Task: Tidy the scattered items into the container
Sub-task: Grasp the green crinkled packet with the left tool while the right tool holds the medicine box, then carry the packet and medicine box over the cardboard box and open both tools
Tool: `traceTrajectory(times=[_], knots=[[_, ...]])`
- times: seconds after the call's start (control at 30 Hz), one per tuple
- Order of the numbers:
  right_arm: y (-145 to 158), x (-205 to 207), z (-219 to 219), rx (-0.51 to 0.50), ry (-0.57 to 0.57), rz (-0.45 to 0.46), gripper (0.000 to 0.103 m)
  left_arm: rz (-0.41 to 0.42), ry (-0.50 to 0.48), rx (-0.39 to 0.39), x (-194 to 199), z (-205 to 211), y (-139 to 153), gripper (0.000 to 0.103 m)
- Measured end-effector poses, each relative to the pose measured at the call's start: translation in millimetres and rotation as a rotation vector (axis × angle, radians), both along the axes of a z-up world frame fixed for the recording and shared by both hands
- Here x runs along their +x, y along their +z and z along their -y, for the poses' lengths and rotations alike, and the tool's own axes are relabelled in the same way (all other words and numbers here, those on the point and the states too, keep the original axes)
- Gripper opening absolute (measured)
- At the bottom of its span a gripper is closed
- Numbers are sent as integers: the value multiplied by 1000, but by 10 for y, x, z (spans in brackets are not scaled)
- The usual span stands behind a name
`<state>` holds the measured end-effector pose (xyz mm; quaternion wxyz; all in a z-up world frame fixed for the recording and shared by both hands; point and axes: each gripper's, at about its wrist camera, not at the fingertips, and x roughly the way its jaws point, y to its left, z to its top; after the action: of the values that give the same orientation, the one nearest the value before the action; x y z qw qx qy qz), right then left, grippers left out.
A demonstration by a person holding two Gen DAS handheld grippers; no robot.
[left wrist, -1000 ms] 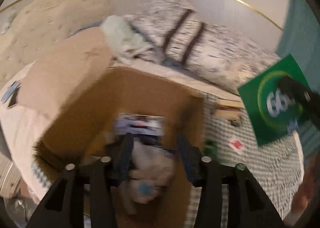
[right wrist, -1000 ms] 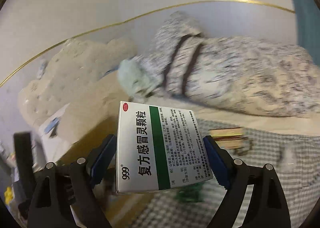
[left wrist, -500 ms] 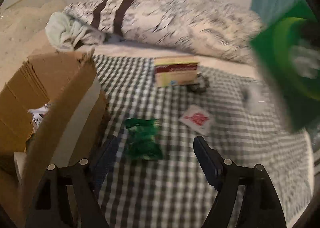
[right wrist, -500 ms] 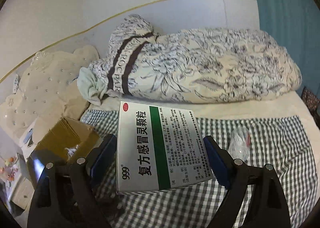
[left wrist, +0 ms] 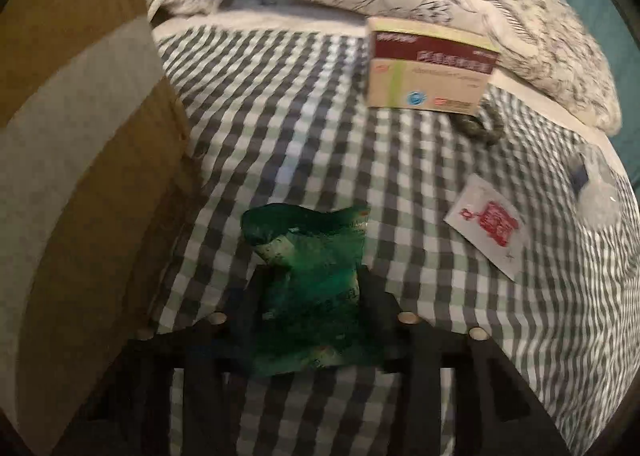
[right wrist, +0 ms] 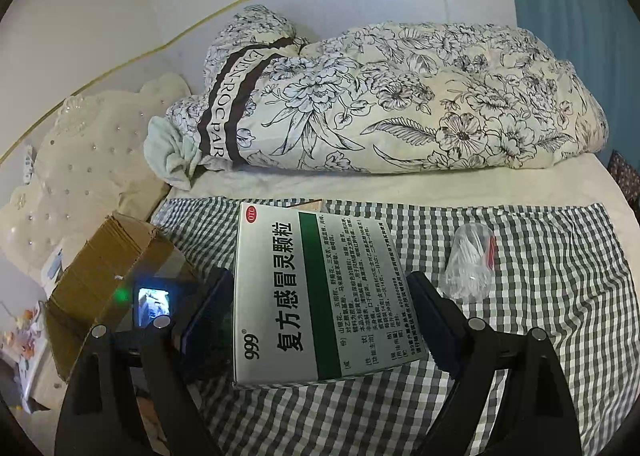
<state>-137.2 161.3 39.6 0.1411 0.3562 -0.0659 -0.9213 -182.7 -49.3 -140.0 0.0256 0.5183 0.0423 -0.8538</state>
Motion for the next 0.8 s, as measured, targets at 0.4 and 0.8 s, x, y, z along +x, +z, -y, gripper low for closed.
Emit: traceTrajectory(times=[0.4, 0.8], knots=[[256, 242, 307, -6, 56, -54, 87, -304, 53, 66, 739, 208, 1579, 37], [459, 429, 1871, -45, 314, -111, 87, -259, 298, -40, 1143, 1705, 1671, 38]])
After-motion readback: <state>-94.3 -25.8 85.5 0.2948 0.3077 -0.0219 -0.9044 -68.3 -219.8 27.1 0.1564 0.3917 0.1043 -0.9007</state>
